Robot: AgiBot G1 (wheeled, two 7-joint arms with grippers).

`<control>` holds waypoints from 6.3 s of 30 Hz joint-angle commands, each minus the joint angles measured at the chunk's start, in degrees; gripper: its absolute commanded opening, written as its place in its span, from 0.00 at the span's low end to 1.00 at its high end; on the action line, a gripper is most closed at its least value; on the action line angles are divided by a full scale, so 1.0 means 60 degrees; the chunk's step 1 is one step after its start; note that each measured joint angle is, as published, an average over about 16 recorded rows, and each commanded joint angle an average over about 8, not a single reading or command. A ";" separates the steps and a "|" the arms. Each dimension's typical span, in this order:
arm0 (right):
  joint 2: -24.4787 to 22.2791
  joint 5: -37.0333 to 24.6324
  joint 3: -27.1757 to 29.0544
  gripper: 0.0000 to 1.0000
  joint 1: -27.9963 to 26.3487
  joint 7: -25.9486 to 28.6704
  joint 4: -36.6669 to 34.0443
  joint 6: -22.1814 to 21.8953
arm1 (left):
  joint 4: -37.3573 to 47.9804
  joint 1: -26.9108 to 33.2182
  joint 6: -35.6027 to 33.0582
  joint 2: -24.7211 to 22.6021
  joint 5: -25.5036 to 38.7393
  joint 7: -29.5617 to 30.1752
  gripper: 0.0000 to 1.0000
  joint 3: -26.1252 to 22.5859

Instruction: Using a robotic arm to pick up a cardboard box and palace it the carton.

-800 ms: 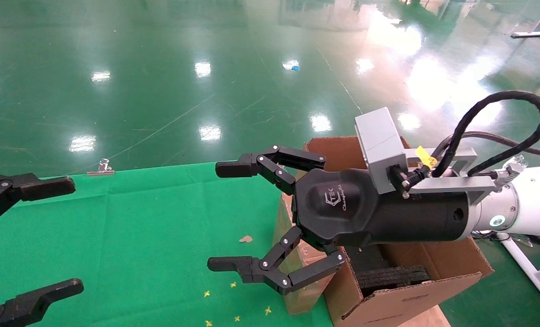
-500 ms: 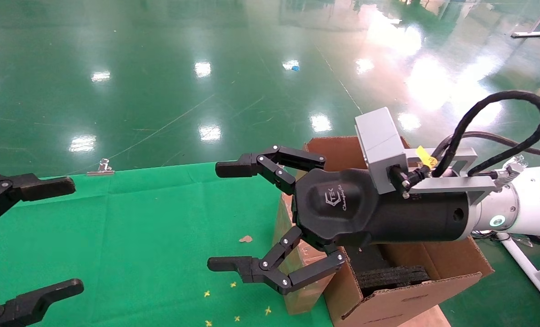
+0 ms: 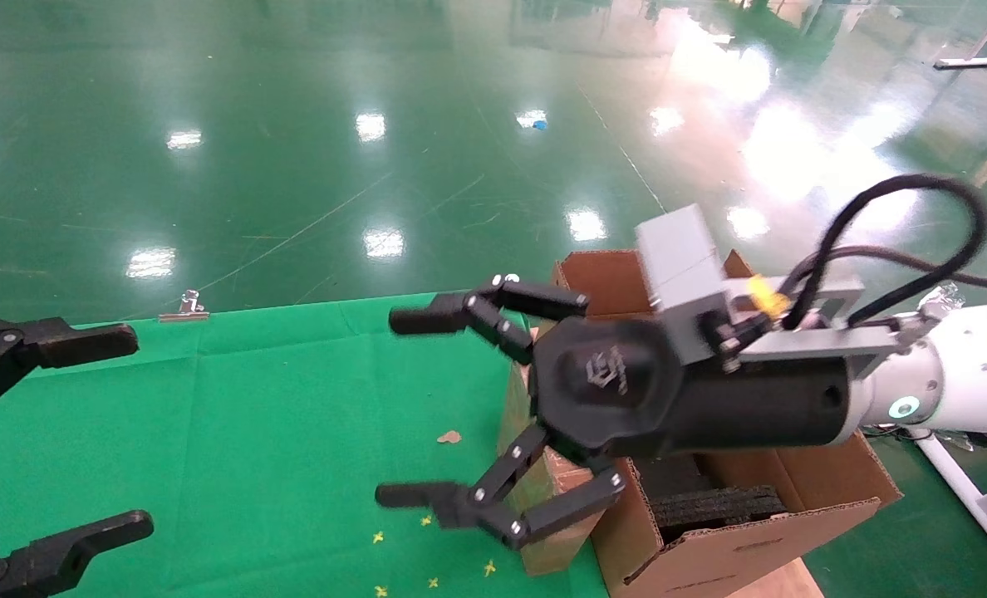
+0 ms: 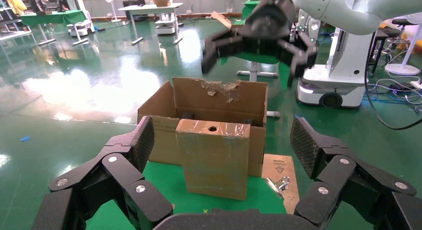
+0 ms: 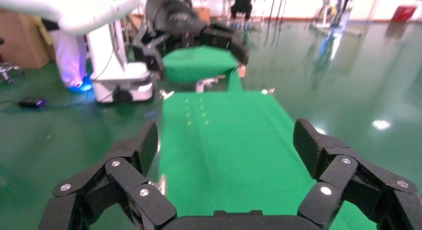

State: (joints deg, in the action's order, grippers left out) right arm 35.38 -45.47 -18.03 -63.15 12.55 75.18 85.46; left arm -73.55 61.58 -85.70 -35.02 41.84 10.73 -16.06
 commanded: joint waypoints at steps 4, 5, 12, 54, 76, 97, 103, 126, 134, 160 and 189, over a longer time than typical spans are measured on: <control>0.0109 -0.0789 -0.0441 1.00 -0.0401 0.0372 0.0271 -0.0001 | 0.0003 0.0002 -0.0002 -0.0001 0.0000 -0.0002 1.00 -0.0002; 0.0180 -0.1091 -0.0612 1.00 -0.0589 0.0478 0.0310 0.0055 | 0.0004 0.0002 -0.0002 0.0000 -0.0001 -0.0002 1.00 -0.0003; 0.1215 -0.3848 -0.2462 1.00 -0.2562 0.1521 0.0415 0.0608 | 0.0005 0.0004 0.0000 0.0001 -0.0004 -0.0005 1.00 -0.0008; 0.2953 -0.6404 -1.2497 1.00 -1.0384 0.5325 0.0444 0.0347 | 0.0005 0.0011 0.0013 0.0014 -0.0025 -0.0021 1.00 -0.0039; 0.3005 -0.6229 -1.2922 1.00 -1.0778 0.7240 0.0161 0.0277 | 0.0006 0.0014 0.0019 0.0020 -0.0035 -0.0028 1.00 -0.0054; 0.3622 -0.4596 -1.3307 1.00 -1.0074 1.2207 -0.3517 0.0527 | 0.0006 0.0017 0.0025 0.0026 -0.0045 -0.0035 1.00 -0.0068; 0.3956 -0.4669 -1.3499 0.96 -0.9796 1.2319 -0.3851 0.0495 | 0.0006 0.0018 0.0027 0.0028 -0.0047 -0.0037 1.00 -0.0071; 0.4023 -0.4833 -1.3784 0.00 -0.9494 1.2670 -0.3728 0.0297 | 0.0006 0.0021 0.0033 0.0034 -0.0058 -0.0044 0.00 -0.0086; 0.3979 -0.4755 -1.3792 0.00 -0.9432 1.2612 -0.3831 0.0307 | 0.0006 0.0022 0.0036 0.0036 -0.0061 -0.0047 0.00 -0.0091; 0.1509 -0.3674 -1.1829 0.00 -1.1708 0.9224 -0.4263 -0.0857 | 0.0006 0.0026 0.0043 0.0042 -0.0072 -0.0055 0.00 -0.0107; -0.0432 -0.6014 -1.3048 0.00 -1.1806 0.9122 -0.6033 -0.0160 | 0.0006 0.0030 0.0050 0.0049 -0.0083 -0.0063 1.00 -0.0124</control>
State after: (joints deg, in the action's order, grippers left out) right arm 33.00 -81.71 -96.25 -134.24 67.41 38.99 84.31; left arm -73.51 61.76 -85.40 -34.72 41.34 10.35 -16.80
